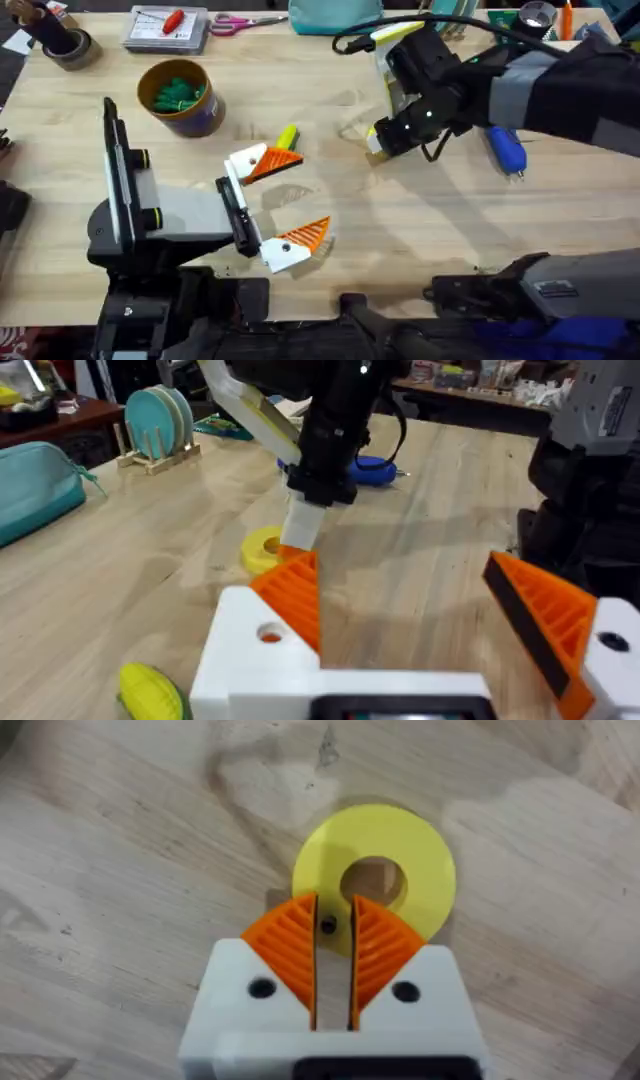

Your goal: Pick up the gripper from the table and insert it into the empty holder that is missing its gripper. Then pick up a screw, insert it into the mounting hole, and use the screwdriver to tighten it. Finally, clean up the table by picking up the vegetable and placing it into the bucket.

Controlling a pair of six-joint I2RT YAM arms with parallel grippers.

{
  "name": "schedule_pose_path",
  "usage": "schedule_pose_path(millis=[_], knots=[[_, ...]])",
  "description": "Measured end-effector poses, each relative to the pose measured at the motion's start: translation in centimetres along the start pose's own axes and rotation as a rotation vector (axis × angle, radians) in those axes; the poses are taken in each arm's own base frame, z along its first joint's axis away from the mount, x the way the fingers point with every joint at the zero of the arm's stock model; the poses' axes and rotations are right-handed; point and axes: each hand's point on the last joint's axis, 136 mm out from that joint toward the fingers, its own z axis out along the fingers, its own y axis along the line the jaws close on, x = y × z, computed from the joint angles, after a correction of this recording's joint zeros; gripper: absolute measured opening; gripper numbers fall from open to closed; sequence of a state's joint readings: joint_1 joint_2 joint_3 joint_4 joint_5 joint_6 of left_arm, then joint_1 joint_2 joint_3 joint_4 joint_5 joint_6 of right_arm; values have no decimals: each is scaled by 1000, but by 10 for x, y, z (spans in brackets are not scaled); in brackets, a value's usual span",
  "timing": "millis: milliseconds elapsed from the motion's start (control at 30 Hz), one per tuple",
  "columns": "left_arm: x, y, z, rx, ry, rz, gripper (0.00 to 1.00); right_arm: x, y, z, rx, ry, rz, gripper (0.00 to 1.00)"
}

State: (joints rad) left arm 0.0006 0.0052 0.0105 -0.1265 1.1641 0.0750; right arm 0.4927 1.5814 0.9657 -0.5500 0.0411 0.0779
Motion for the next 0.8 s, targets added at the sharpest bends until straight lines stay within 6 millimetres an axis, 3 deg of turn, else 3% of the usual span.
schedule_pose_path(millis=[400,633,800], knots=[[0,0,0,0,0,-1,986,3,1,-1,12,12,-10,141],[0,0,0,0,0,0,985,2,0,-1,15,10,-11,13],[0,0,0,0,0,0,985,2,0,-1,15,10,-11,8]])
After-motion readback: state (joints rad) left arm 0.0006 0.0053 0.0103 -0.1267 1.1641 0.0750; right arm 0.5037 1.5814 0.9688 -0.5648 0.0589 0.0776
